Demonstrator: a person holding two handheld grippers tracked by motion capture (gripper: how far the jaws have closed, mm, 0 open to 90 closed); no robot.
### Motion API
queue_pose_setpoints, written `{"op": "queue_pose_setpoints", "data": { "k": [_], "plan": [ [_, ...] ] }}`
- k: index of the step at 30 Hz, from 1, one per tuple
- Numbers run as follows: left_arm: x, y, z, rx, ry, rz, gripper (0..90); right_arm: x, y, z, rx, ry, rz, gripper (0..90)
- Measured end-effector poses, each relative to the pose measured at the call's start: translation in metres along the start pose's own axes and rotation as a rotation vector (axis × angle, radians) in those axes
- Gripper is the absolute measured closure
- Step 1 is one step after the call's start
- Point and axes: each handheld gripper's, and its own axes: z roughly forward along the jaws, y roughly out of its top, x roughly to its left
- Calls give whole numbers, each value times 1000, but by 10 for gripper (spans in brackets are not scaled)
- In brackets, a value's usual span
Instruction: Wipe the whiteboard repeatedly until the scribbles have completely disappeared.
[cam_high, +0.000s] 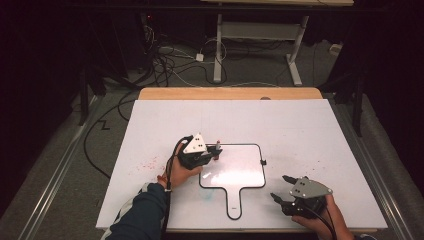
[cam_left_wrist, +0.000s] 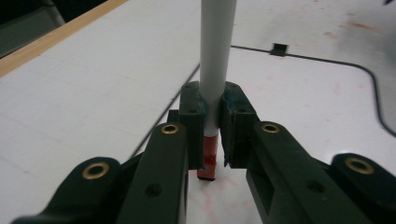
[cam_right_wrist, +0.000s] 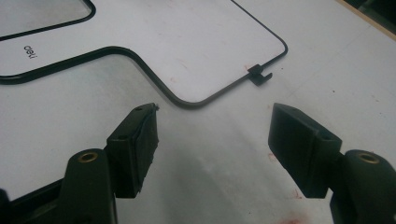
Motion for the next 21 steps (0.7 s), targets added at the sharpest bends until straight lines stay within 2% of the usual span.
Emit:
{"op": "queue_pose_setpoints", "data": {
  "k": [3,5,8,11,13,16,19,21],
  "plan": [
    [7,-2,0,-7,8,-29,789,0,0,0,-1,-2,-3,337],
    [5,-1,0,-2,4,-24,789,-1,-1,-1,0,0,-3,337],
    [-1,-2,-2,-7,-40,-28,789,-1,-1,-1,1,-3,-2,337],
    [-12,-1,-5,-4,-88,-1,789,-2,-1,-3,-3,-6,3,337],
    [-17,-1,-7,3,-100,24,788,-2,-1,-3,-4,-4,1,337],
    [-13,-3,-9,3,-72,23,789,-1,-1,-3,-4,-5,3,337],
    [-3,-5,-7,-7,-31,-16,788,0,-1,-1,-1,-1,-1,337],
    [2,-4,-5,-4,-8,-23,789,0,0,0,1,2,-3,337]
  ]
}}
